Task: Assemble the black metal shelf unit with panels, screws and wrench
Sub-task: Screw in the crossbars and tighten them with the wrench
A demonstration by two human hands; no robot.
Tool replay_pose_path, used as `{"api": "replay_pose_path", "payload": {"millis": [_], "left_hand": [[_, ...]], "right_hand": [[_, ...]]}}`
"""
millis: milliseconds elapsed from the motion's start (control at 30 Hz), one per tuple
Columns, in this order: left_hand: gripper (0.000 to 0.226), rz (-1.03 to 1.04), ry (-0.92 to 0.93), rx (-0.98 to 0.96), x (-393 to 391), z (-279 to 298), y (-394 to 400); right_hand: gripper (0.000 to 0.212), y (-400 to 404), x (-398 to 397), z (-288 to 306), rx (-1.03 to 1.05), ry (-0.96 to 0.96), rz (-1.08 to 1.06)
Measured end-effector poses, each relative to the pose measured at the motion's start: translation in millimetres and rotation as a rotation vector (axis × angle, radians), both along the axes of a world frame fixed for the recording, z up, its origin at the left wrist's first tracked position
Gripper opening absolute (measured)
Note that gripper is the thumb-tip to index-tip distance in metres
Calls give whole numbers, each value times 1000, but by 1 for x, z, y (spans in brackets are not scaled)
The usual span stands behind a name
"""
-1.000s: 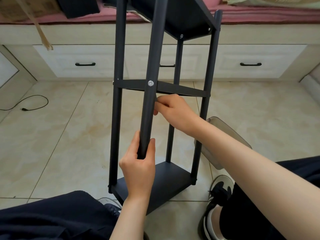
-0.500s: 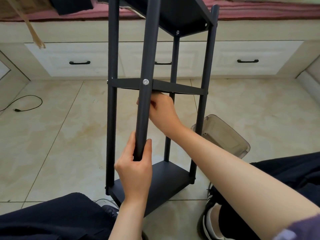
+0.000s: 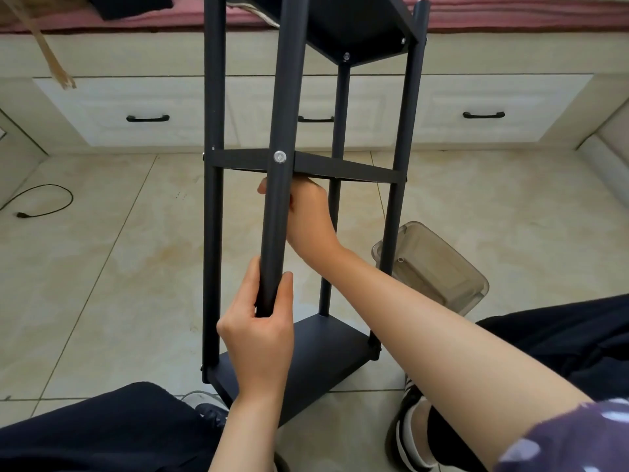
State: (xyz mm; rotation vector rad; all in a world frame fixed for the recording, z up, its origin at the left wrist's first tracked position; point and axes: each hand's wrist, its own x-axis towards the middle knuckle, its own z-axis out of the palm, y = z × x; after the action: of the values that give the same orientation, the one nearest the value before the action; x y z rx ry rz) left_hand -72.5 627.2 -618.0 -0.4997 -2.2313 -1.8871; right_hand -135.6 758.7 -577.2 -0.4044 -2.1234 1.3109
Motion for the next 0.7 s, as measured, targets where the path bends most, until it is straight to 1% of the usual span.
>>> {"api": "replay_pose_path", "payload": {"millis": [67, 133, 300, 433, 533, 700], "left_hand": [[37, -3, -43, -34, -2, 2, -2], [39, -9, -12, -41, -2, 6, -1], [39, 0, -13, -52, 1, 12, -1], [40, 10, -34, -49, 2, 11, -2], [38, -8, -48, -46, 3, 12, -3], [39, -17, -31, -31, 4, 10, -1]], "right_hand": [[24, 3, 8, -1, -16, -34, 9], [33, 7, 22, -1, -21, -93, 35], [32, 16, 45, 11, -23, -330, 170], [35, 22, 50, 31, 26, -458, 267], [36, 25, 49, 45, 58, -499, 298], [36, 29, 47, 58, 141, -492, 307]]}}
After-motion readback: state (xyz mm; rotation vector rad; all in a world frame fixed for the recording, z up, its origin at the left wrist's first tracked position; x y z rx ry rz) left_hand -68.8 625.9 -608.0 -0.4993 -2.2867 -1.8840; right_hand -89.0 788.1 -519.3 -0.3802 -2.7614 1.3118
